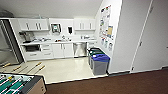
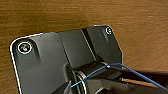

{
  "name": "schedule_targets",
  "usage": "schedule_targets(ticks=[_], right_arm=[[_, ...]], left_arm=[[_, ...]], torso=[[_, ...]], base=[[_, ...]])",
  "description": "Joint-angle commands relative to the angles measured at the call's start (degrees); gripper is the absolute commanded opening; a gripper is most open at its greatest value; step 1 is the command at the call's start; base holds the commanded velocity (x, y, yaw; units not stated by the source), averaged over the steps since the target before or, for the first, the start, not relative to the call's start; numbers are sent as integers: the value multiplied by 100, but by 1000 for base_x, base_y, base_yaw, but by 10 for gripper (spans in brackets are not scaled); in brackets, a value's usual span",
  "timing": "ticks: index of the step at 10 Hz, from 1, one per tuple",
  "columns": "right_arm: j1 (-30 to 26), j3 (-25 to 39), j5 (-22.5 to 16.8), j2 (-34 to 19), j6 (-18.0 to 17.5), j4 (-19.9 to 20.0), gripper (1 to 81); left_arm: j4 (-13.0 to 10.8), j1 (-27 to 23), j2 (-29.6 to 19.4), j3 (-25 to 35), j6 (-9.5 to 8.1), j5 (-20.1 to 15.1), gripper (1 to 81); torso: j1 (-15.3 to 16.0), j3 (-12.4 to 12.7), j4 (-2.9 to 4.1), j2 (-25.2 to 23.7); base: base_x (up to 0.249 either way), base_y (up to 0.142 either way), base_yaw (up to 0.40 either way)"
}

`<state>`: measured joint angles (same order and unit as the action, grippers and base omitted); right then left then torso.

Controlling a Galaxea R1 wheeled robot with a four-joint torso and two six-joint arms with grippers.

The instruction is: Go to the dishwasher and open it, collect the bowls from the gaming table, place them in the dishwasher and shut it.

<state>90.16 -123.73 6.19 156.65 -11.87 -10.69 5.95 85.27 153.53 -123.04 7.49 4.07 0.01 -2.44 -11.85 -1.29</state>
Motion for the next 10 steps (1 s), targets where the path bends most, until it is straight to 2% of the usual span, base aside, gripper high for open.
schedule_targets(ticks=[1,5,6,7,8,9,10], right_arm=[[-266,131,-250,-87,-34,14,811],[-292,96,-241,-105,-43,14,811],[-301,96,-241,-105,-43,14,811],[-301,96,-241,-114,-43,14,811],[-310,96,-241,-105,-43,14,811],[-310,96,-241,-105,-43,6,811],[-327,96,-233,-114,-43,14,811]], left_arm=[[-59,-296,-111,96,34,-310,811],[-50,-296,-129,87,34,-310,811],[-50,-296,-120,87,33,-310,811],[-41,-296,-120,87,34,-310,811],[-41,-296,-129,87,25,-310,811],[-32,-296,-129,87,25,-310,811],[-24,-296,-138,87,25,-310,811]], torso=[[0,0,0,0],[0,0,0,0],[0,0,342,0],[0,-154,537,0],[0,-163,608,0],[0,-41,225,0],[0,-63,389,0]], base=[[183,0,0],[182,0,0],[182,0,0],[182,0,0],[182,0,0],[182,0,0],[182,0,0]])
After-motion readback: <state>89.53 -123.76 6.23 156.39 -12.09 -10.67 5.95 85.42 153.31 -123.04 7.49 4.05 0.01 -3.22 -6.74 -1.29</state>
